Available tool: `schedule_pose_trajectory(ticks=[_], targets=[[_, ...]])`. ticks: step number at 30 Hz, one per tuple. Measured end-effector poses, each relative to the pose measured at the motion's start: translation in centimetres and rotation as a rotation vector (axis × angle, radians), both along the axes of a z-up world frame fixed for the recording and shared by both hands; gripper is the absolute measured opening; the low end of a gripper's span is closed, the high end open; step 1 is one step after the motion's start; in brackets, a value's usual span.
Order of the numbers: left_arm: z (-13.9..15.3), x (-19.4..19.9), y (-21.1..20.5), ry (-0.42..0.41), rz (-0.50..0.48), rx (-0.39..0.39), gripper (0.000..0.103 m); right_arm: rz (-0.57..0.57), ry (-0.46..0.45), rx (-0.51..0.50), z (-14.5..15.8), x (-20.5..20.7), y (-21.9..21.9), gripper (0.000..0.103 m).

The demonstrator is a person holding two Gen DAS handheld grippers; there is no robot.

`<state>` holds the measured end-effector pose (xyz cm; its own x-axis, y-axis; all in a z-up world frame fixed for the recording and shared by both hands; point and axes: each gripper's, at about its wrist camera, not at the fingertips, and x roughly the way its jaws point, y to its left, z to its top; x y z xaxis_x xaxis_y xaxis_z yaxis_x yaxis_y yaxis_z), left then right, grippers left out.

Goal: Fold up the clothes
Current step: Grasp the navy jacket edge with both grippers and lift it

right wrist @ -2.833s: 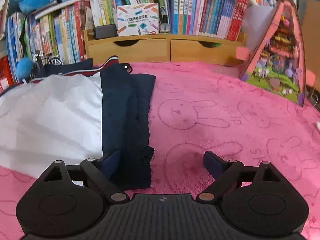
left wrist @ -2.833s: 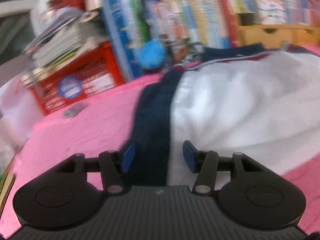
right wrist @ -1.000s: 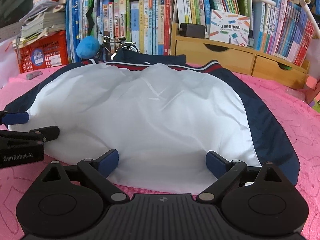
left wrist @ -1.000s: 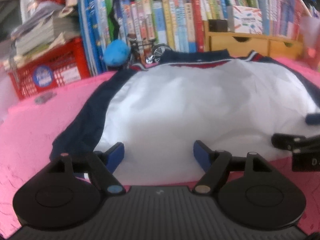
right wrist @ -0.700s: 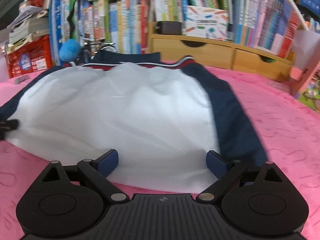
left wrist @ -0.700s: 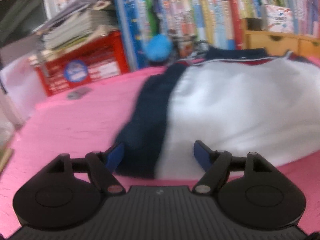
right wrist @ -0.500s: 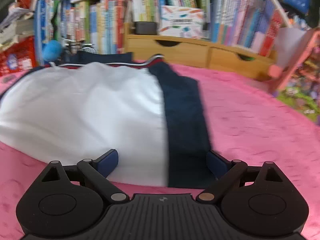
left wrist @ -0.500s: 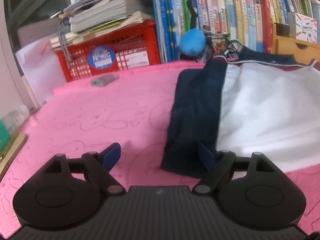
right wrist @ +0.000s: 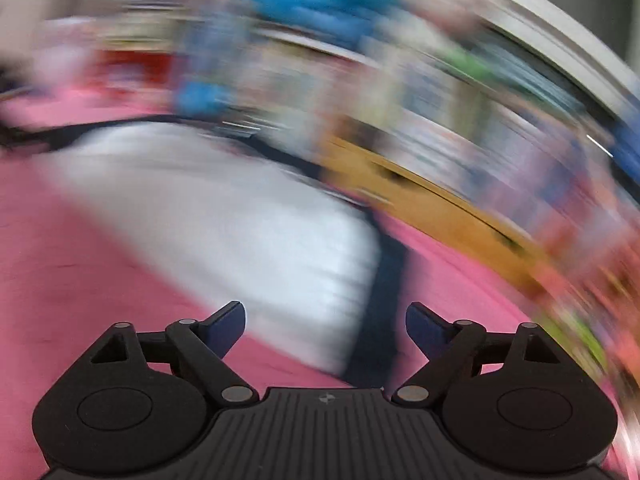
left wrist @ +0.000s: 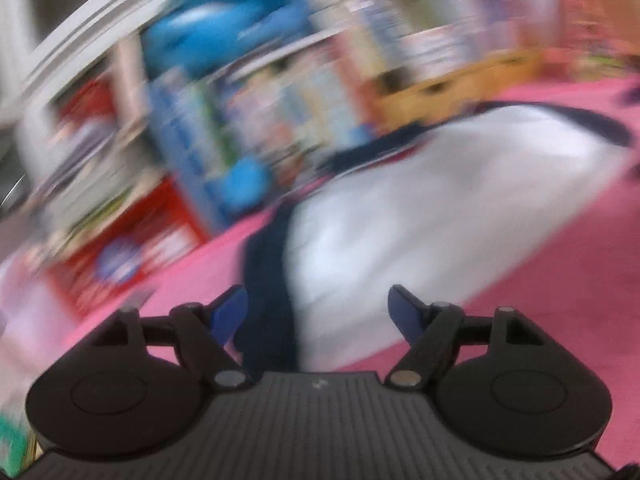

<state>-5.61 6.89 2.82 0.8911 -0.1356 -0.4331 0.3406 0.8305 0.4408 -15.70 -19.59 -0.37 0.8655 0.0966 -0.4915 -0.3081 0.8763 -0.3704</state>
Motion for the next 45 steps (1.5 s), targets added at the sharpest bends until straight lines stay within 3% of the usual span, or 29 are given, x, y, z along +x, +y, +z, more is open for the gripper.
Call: schedule_pose_trajectory(ticks=[2, 4, 5, 8, 9, 12, 14, 15, 17, 19, 26, 28, 33, 35, 37, 39, 40, 42, 43, 44, 45], targets=[[-0.8, -0.9, -2.2, -0.026, -0.118, 0.087, 0.079, 0.140, 0.015, -0.071, -0.7, -0.3, 3.5, 0.084], [-1.7, -1.7, -4.3, -0.052, -0.232, 0.173, 0.085, 0.208, 0.025, -0.102, -1.4, 0.2, 5.7, 0.078], [-2.3, -1.9, -5.0, -0.062, -0.268, 0.214, 0.085, 0.220, 0.037, -0.103, -1.7, 0.8, 6.4, 0.065], [-3.6, -1.5, -6.9, -0.056, -0.344, 0.276, 0.085, 0.202, 0.060, -0.072, -1.9, 3.2, 7.1, 0.046], [-3.6, -0.9, -7.2, -0.057, -0.346, 0.269, 0.085, 0.192, 0.064, -0.061, -1.8, 4.0, 7.2, 0.044], [-3.8, 0.7, -8.1, -0.059, -0.350, 0.248, 0.085, 0.179, 0.070, 0.016, -0.9, 5.4, 6.4, 0.044], [-3.9, 1.6, -8.9, -0.067, -0.336, 0.242, 0.077, 0.176, 0.070, 0.069, -0.4, 5.5, 5.9, 0.044], [-3.9, 2.0, -9.5, -0.071, -0.315, 0.244, 0.067, 0.178, 0.069, 0.085, -0.3, 5.4, 5.7, 0.044], [-3.2, 2.5, -9.6, -0.048, -0.290, 0.197, 0.066, 0.195, 0.054, 0.049, -0.3, 5.0, 5.7, 0.045], [-2.3, 2.7, -9.4, -0.029, -0.274, 0.142, 0.066, 0.215, 0.025, -0.034, -0.7, 4.3, 6.2, 0.046], [-3.2, 2.8, -8.4, -0.086, -0.291, 0.326, 0.066, 0.255, -0.155, -0.448, -4.1, 4.8, 9.9, 0.044], [-5.0, 3.3, -6.9, -0.162, -0.267, 0.490, 0.061, 0.255, -0.168, -0.521, -4.2, 5.1, 9.0, 0.045], [-5.3, 6.2, -3.5, -0.104, -0.168, 0.494, 0.059, 0.208, -0.169, -0.640, -5.1, 5.8, 4.8, 0.044], [-5.5, 7.5, -3.5, -0.064, -0.132, 0.478, 0.047, 0.183, -0.168, -0.642, -5.3, 6.6, 3.7, 0.045], [-5.7, 9.0, -3.7, -0.007, -0.089, 0.455, 0.013, 0.157, -0.168, -0.635, -5.3, 7.7, 3.1, 0.048], [-5.1, 9.9, -3.8, 0.030, -0.040, 0.413, 0.010, 0.112, -0.180, -0.631, -4.9, 9.2, 2.7, 0.061], [-4.1, 9.7, -3.5, 0.009, -0.025, 0.375, 0.009, 0.087, -0.184, -0.629, -4.6, 9.8, 2.4, 0.078], [-1.7, 8.4, -2.7, -0.052, -0.015, 0.325, 0.009, 0.045, -0.194, -0.618, -3.5, 9.4, 1.7, 0.069], [-0.4, 7.6, -2.2, -0.082, -0.010, 0.305, 0.007, 0.036, -0.205, -0.611, -2.9, 8.9, 1.3, 0.042], [0.9, 6.8, -1.6, -0.109, -0.007, 0.284, 0.006, 0.032, -0.231, -0.614, -2.3, 7.9, 1.0, 0.008], [2.1, 5.6, -0.9, -0.127, -0.010, 0.255, 0.006, 0.024, -0.272, -0.628, -1.6, 6.7, 0.9, 0.006]])
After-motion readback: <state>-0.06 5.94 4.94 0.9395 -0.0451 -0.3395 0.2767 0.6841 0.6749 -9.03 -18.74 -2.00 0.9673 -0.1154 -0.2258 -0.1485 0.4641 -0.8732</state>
